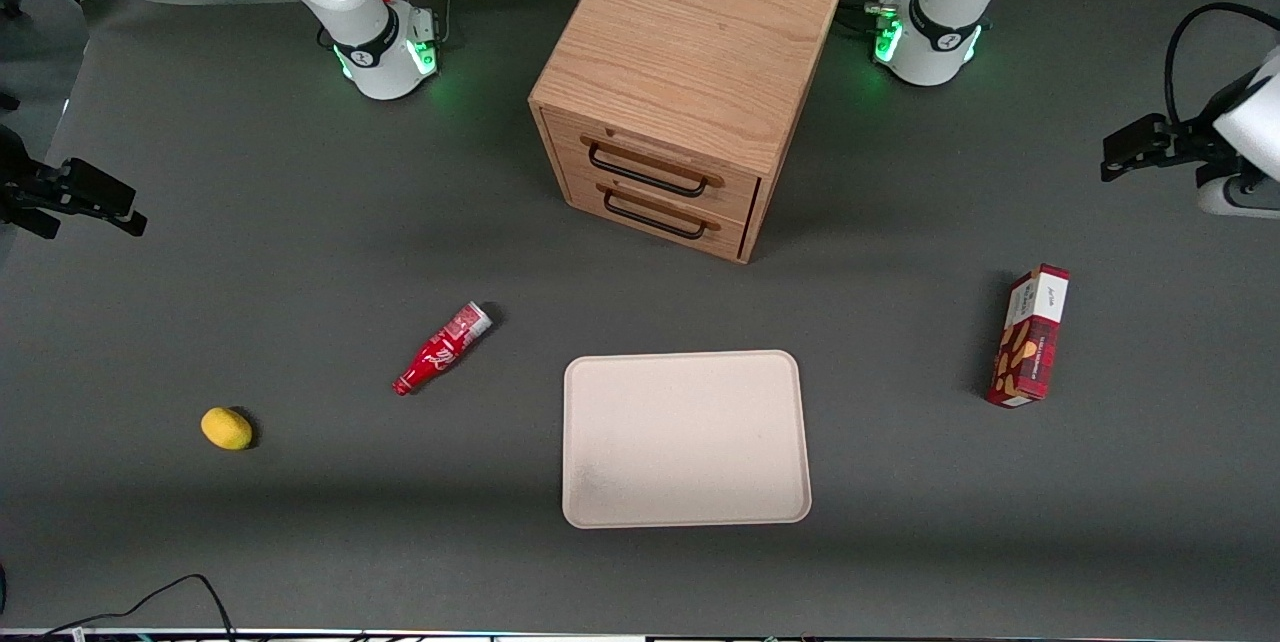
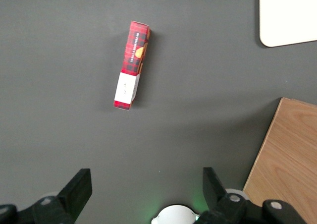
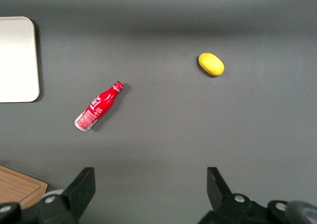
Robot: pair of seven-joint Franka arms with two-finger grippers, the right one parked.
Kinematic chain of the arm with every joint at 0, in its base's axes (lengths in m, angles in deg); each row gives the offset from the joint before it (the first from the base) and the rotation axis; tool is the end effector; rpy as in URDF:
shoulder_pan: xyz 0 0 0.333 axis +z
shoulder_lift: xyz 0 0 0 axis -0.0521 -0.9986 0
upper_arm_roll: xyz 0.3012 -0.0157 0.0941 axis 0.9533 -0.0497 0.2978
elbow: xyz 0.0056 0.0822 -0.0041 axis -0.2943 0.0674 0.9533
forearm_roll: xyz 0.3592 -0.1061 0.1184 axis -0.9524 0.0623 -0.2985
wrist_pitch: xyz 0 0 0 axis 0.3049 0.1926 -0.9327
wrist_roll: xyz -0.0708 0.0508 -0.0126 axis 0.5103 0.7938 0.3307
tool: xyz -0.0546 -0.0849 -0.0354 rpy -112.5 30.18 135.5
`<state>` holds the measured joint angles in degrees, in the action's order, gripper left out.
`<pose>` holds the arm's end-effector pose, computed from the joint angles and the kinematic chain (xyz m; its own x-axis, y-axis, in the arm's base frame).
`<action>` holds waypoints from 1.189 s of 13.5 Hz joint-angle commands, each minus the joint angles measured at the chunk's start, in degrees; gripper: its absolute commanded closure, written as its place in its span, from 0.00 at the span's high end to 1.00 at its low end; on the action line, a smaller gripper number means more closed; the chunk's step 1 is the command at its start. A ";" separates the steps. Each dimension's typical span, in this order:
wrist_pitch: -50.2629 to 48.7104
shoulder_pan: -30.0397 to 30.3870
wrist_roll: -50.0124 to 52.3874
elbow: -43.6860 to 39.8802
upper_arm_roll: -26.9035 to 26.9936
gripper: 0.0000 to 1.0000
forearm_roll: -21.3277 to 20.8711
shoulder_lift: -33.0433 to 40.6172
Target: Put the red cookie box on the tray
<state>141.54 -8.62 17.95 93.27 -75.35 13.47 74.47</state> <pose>0.5325 0.0054 0.6119 0.9883 -0.0923 -0.1211 -0.0941 -0.9955 -0.0087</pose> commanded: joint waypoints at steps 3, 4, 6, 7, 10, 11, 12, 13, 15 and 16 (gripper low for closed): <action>-0.14 0.01 0.21 -0.87 0.20 1.00 -1.02 -0.04; -0.23 -0.08 0.21 -0.79 0.20 1.00 -1.02 -0.12; 0.56 0.09 -0.32 0.44 0.20 1.00 -1.02 -0.39; 2.13 0.18 -2.41 1.84 0.28 1.00 -1.02 -0.47; 9.05 0.27 -7.52 8.06 1.60 1.00 -1.02 -0.65; 13.27 0.27 -10.57 11.05 2.73 1.00 -1.02 -0.56; 16.18 0.18 -13.47 13.26 3.62 1.00 -1.02 -0.91; 19.43 0.27 -14.29 15.71 3.89 1.00 -1.02 -1.09; 24.54 0.62 -18.40 18.28 4.41 1.00 -2.06 -3.36; 26.04 1.58 -20.17 18.64 4.50 1.00 -2.07 -4.77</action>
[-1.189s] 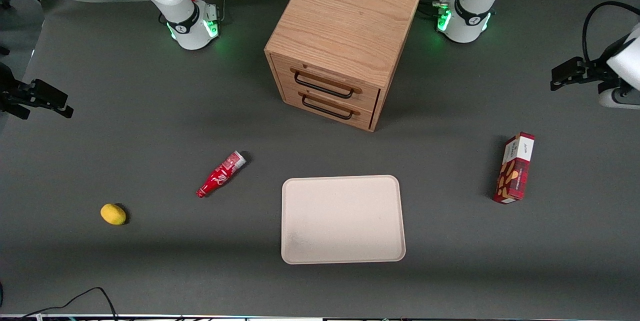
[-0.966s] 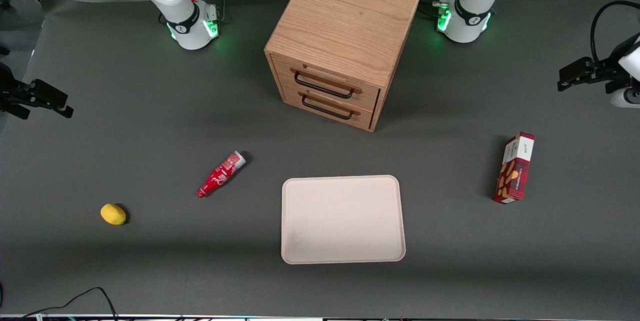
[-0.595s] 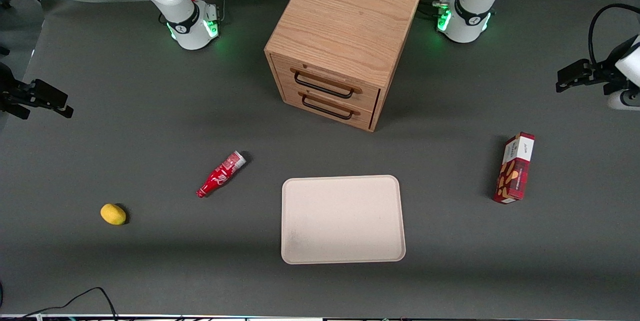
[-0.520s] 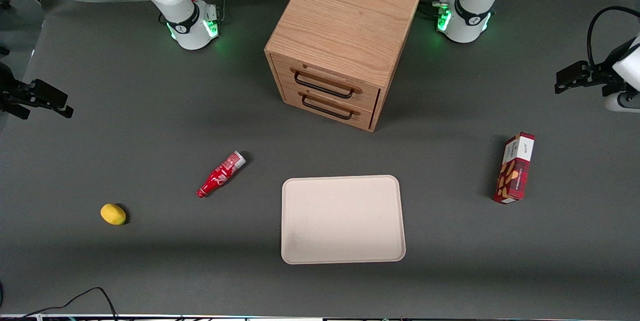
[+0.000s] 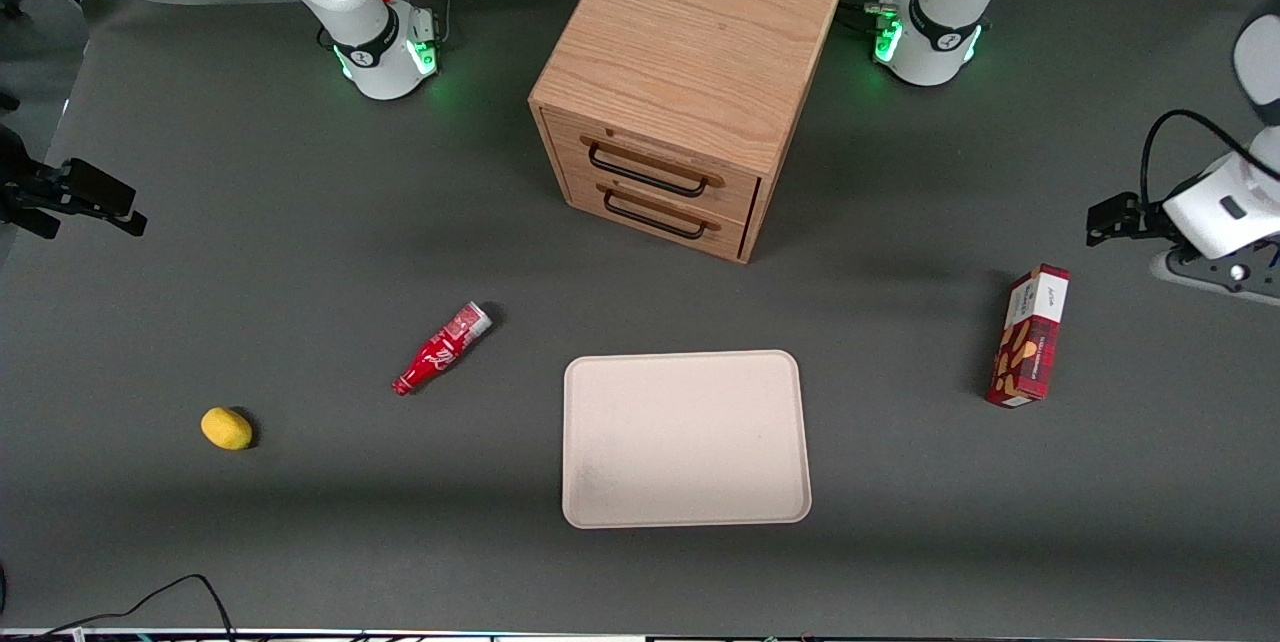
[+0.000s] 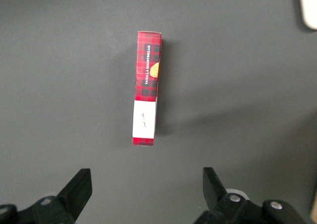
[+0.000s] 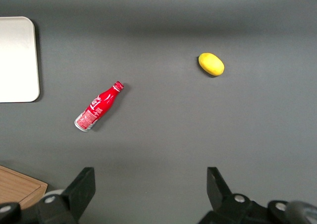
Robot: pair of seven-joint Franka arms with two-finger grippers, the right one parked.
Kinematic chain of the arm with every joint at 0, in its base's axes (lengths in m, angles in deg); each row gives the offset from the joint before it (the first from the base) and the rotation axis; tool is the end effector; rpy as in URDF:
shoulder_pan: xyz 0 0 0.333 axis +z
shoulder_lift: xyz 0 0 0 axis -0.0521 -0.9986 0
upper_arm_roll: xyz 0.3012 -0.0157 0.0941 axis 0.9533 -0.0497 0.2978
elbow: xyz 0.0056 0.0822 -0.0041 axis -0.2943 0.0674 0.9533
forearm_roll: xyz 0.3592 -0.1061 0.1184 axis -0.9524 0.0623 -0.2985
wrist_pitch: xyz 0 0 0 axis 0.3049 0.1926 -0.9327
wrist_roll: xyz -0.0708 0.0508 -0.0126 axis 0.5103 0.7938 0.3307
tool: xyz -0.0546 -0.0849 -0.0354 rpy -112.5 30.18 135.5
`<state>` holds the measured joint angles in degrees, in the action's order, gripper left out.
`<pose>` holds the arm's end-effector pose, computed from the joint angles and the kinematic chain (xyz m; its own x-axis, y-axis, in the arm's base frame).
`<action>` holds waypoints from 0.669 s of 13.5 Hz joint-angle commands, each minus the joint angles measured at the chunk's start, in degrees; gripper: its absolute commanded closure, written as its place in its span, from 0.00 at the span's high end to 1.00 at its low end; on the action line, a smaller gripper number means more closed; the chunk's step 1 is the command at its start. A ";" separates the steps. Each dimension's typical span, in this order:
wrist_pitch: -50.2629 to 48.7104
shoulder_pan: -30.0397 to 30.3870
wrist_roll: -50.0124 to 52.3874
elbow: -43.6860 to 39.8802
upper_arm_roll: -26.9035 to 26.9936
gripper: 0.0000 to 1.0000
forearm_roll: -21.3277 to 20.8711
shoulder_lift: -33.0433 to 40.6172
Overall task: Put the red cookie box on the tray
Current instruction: 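Move the open left gripper down over the red tartan cookie box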
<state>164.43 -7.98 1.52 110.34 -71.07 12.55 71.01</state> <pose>0.5564 0.0507 0.4712 0.9490 -0.3023 -0.0896 -0.3048 -0.9523 -0.0154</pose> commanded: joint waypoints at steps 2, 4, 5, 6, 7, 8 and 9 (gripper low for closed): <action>6.22 1.99 -6.20 2.09 0.22 1.00 -0.72 -3.87; 8.33 3.49 -9.70 2.53 0.22 1.00 2.08 -7.03; 10.34 3.58 -10.34 3.49 0.22 1.00 2.97 -8.44; 12.80 3.58 -10.52 4.11 0.22 1.00 3.24 -9.76; 15.44 3.58 -10.52 4.90 0.22 1.00 3.85 -10.64; 17.98 3.49 -10.60 5.95 0.22 1.00 4.38 -11.52; 20.88 3.49 -10.61 6.66 0.05 1.00 4.90 -12.48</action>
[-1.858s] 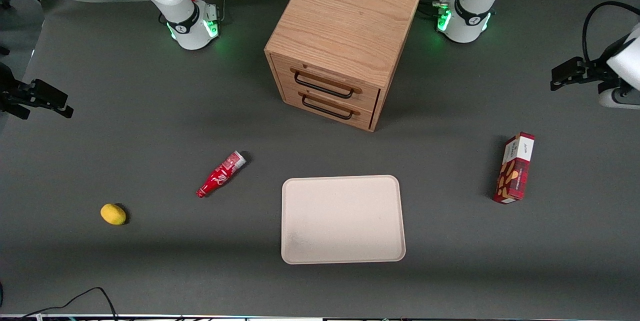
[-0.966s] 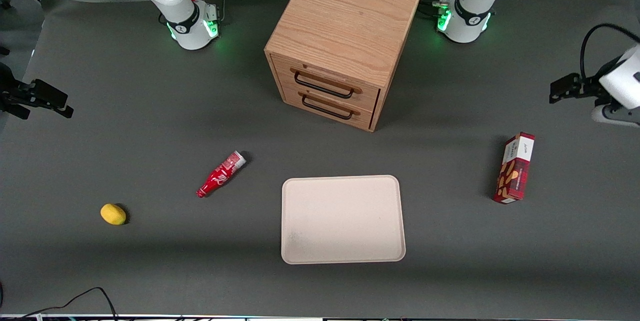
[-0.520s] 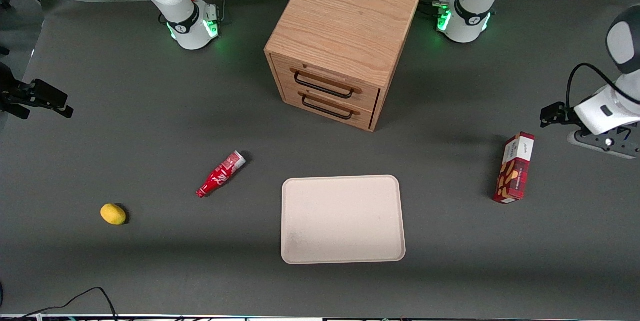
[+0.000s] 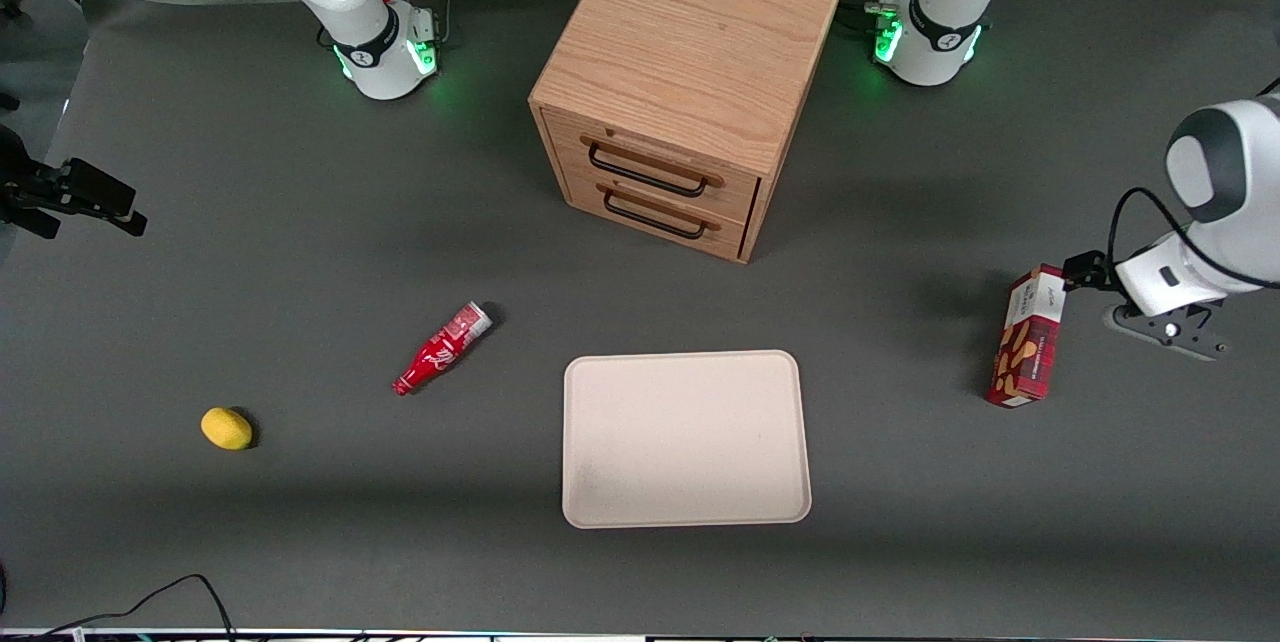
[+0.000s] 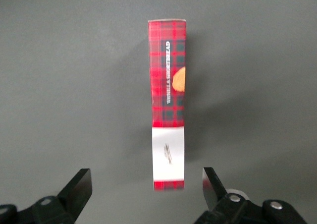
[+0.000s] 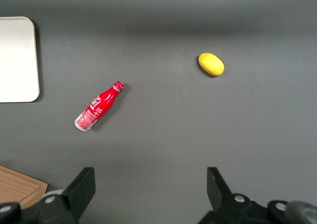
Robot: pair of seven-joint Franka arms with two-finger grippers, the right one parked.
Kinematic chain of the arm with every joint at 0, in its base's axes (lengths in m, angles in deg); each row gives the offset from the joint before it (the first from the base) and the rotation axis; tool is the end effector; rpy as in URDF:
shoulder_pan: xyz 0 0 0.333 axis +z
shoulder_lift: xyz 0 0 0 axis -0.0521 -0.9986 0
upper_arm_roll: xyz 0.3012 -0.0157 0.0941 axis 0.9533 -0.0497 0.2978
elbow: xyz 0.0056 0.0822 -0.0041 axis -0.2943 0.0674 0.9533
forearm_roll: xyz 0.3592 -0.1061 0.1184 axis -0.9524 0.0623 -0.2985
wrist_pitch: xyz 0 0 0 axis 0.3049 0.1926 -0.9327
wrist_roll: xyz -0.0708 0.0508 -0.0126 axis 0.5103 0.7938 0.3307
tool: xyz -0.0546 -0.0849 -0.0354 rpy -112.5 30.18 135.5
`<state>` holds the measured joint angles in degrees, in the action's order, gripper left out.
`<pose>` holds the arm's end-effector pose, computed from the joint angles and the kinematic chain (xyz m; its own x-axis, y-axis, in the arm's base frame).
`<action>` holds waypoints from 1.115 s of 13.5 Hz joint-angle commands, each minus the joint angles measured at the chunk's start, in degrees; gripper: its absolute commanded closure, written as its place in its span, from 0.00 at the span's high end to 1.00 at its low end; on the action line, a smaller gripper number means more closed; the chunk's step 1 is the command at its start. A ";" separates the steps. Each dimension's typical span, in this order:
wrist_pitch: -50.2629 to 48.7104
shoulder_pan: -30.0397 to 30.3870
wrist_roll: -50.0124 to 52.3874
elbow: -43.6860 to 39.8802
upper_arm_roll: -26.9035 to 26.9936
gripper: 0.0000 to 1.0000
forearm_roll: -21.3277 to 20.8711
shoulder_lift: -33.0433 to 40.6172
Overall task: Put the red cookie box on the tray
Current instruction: 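Move the open left gripper down over the red tartan cookie box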
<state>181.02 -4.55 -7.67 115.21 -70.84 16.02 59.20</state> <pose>0.5808 0.0826 0.3415 0.9229 -0.3753 -0.0862 -0.3773 -0.9261 -0.0072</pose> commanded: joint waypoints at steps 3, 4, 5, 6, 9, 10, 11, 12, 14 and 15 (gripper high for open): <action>10.81 -0.11 -3.69 2.77 -0.45 1.00 6.08 -5.23; 12.39 -0.37 -4.75 2.94 -0.45 1.00 7.66 -6.72; 13.80 -0.73 -4.84 3.38 -0.45 1.00 8.72 -7.70; 15.21 -0.82 -4.76 3.82 -0.54 1.00 9.34 -8.40; 16.62 -0.73 -4.84 4.17 -1.24 1.00 9.52 -9.55; 17.15 -0.73 -4.76 4.43 -1.24 1.00 9.52 -9.64; 17.68 -0.73 -4.76 4.87 -1.24 1.00 9.52 -9.64; 17.86 -0.73 -4.76 4.87 -1.33 1.00 9.52 -9.64; 17.86 -0.73 -4.76 4.87 -1.33 1.00 9.52 -9.73; 17.94 -0.73 -4.84 4.87 -1.33 0.98 9.52 -9.99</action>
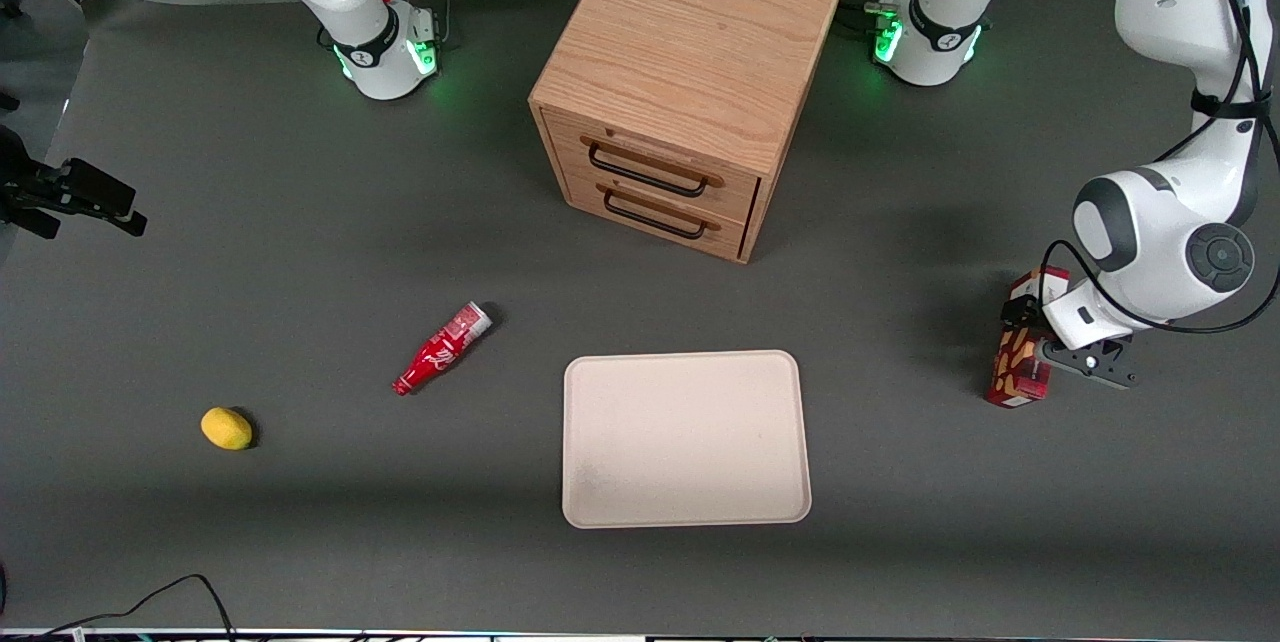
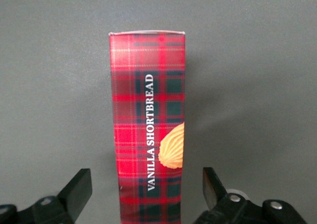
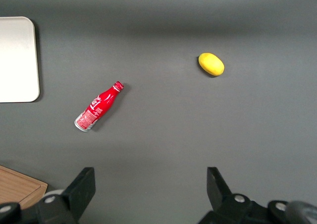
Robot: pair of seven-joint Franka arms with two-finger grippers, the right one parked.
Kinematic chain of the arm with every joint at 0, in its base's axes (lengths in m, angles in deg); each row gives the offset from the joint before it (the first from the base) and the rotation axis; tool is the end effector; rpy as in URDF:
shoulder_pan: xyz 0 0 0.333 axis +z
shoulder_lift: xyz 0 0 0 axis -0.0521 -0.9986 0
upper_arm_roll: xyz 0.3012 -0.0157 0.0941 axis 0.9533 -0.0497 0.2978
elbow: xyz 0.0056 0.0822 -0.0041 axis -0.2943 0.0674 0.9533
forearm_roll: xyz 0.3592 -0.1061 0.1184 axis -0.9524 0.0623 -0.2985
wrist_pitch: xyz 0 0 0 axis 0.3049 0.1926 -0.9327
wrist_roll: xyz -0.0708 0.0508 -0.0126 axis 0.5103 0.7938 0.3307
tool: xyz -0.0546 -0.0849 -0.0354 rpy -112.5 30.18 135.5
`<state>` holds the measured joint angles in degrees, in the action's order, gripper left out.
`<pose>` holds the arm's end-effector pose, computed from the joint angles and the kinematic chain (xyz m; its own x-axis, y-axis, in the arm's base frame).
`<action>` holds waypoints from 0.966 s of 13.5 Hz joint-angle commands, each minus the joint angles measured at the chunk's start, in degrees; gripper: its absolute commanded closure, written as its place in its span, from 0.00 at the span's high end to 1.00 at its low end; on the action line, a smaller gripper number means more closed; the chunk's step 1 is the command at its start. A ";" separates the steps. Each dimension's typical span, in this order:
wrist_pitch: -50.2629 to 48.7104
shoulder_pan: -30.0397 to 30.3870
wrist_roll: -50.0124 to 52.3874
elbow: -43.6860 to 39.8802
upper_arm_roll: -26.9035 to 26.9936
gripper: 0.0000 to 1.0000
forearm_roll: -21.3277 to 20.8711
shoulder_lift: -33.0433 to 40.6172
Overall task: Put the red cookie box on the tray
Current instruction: 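Close the left gripper on the cookie box's end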
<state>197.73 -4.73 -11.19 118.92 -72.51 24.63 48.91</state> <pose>0.5864 0.0674 0.2351 0.9303 -0.3666 -0.0092 -0.3665 -0.9303 0.0120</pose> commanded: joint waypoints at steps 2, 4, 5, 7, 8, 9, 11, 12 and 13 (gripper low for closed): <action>1.24 -0.55 -1.32 1.07 0.34 0.57 0.92 0.39; 1.24 -0.64 -1.32 1.07 0.34 0.02 1.01 0.39; 1.24 -0.55 -1.32 1.16 0.34 0.00 1.01 0.39; 1.15 -0.55 -1.32 1.07 0.34 0.00 0.92 0.39; 1.15 -0.55 -1.32 1.07 0.34 0.00 0.92 0.47; 1.06 -0.55 -1.32 1.07 0.34 0.00 0.92 0.56; -0.34 -0.64 -1.32 0.72 0.34 0.00 0.92 1.61; -1.48 -0.64 -1.32 0.63 0.34 0.00 0.92 2.75; -3.84 -0.98 -0.71 0.11 0.34 0.00 0.92 4.15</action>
<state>197.42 -4.77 -11.29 118.67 -72.59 24.74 49.10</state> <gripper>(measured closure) 0.670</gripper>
